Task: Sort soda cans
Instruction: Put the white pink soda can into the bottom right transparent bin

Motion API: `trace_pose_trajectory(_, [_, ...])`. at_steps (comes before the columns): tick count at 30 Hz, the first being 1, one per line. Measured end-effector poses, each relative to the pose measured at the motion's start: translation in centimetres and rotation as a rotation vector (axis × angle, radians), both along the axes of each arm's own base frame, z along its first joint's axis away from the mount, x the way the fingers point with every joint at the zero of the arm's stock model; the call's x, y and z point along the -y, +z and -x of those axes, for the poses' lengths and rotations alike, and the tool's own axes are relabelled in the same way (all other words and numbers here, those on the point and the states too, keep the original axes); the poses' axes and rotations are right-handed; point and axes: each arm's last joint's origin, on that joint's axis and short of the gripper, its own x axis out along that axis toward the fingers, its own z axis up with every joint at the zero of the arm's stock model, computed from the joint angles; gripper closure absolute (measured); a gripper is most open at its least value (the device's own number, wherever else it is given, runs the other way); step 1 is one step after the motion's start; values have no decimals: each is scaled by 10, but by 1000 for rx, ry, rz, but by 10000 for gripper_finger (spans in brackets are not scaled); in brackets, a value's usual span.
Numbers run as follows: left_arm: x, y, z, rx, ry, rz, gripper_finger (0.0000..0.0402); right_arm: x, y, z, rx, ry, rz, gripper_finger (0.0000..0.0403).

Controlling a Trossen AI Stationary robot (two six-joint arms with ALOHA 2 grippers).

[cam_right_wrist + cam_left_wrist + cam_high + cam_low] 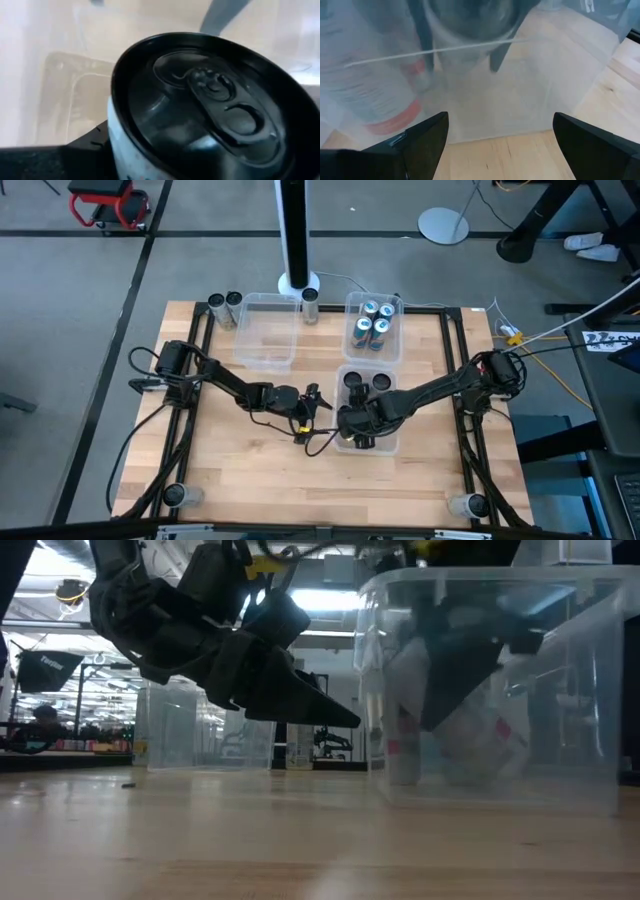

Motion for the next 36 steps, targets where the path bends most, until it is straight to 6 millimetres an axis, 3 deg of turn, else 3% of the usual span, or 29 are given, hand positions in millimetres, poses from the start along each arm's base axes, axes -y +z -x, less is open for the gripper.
trace_pose_trajectory(9, [0,-2,1,-22,5,8,54,-15,41,-4,124,76,69,150])
trace_pose_trajectory(14, [0,1,5,-79,9,12,54,-28,60,8,151,95,136,152])
trace_pose_trajectory(19, [3,20,13,-112,5,22,54,-41,75,25,204,113,213,152])
trace_pose_trajectory(27, [18,56,41,-12,-61,29,54,-53,69,39,170,154,283,152])
trace_pose_trajectory(36, [23,68,74,53,-105,37,54,-58,56,55,157,169,348,152])
